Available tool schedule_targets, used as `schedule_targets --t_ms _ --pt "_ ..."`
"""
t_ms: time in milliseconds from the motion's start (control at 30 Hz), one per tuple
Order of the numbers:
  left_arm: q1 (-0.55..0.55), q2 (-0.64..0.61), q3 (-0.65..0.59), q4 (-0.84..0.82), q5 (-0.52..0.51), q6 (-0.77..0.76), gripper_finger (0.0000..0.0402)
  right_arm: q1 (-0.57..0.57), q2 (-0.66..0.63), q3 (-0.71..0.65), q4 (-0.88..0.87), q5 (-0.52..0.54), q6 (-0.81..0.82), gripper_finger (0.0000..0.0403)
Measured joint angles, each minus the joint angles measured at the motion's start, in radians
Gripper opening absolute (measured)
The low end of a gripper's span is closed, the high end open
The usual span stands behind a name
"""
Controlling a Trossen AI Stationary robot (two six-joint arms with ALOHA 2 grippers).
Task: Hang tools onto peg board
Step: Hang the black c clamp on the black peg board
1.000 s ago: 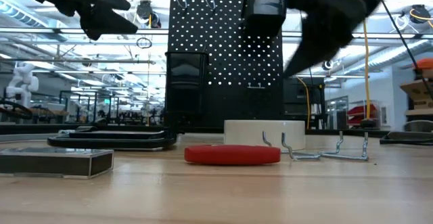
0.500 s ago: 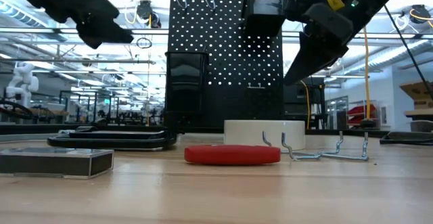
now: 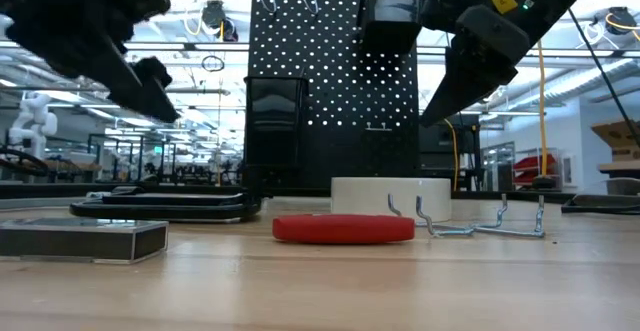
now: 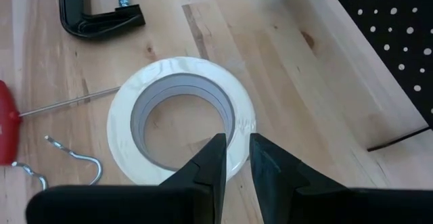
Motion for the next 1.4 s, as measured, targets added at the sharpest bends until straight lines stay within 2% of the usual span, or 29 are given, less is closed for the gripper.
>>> schedule_targets --t_ms 300,1100,1233,1400 --pt "0.018 0.109 0.000 0.038 0.056 0.001 0.0276 0.000 0.000 0.000 0.000 0.000 -0.007 0.0061" --pt "0.021 0.332 0.005 0.086 0.035 0.029 0.0276 -0.001 0.000 0.000 0.013 0.006 -0.003 0.0061" --pt "0.021 0.343 0.005 0.084 0.013 0.053 0.0248 -0.001 0.001 0.000 0.013 0.006 -0.004 0.0061" --pt "0.021 0.342 0.005 0.083 -0.013 0.078 0.0159 -0.001 0.001 0.000 0.016 0.006 -0.009 0.0061"
